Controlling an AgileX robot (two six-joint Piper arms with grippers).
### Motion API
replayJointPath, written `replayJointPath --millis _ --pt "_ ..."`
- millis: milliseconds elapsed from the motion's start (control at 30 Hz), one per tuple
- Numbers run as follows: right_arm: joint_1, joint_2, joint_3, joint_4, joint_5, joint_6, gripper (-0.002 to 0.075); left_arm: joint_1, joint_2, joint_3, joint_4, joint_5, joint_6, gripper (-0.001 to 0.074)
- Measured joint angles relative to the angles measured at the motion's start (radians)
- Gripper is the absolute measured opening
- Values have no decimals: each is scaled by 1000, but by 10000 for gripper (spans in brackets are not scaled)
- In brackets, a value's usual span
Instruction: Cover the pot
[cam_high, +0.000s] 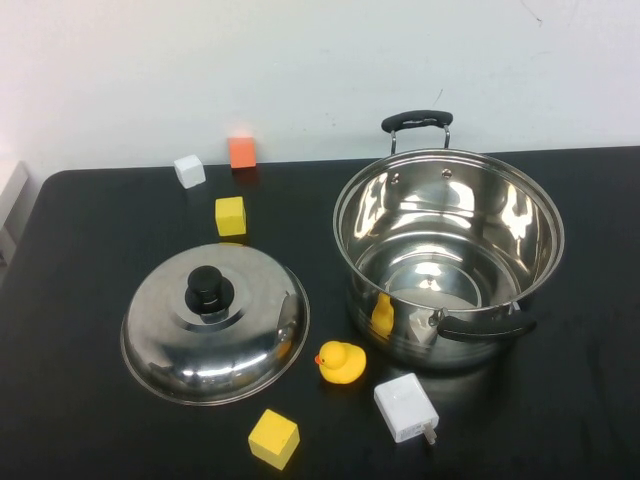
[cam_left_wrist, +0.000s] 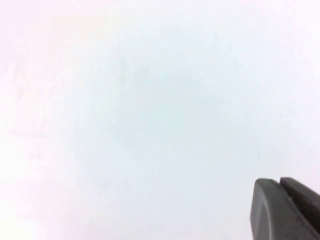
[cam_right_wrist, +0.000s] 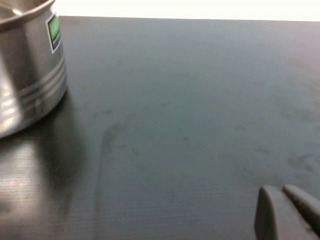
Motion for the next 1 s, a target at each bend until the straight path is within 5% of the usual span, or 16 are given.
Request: replayJointPath --millis 300,600,1000 --pt "0 0 0 0 0 0 -2 0 0 0 -8 -108 -4 -3" --pt "0 0 0 0 0 0 -2 0 -2 -10 -296 59 2 -3" --pt "0 0 0 0 0 0 -2 0 362 -471 -333 162 127 -2"
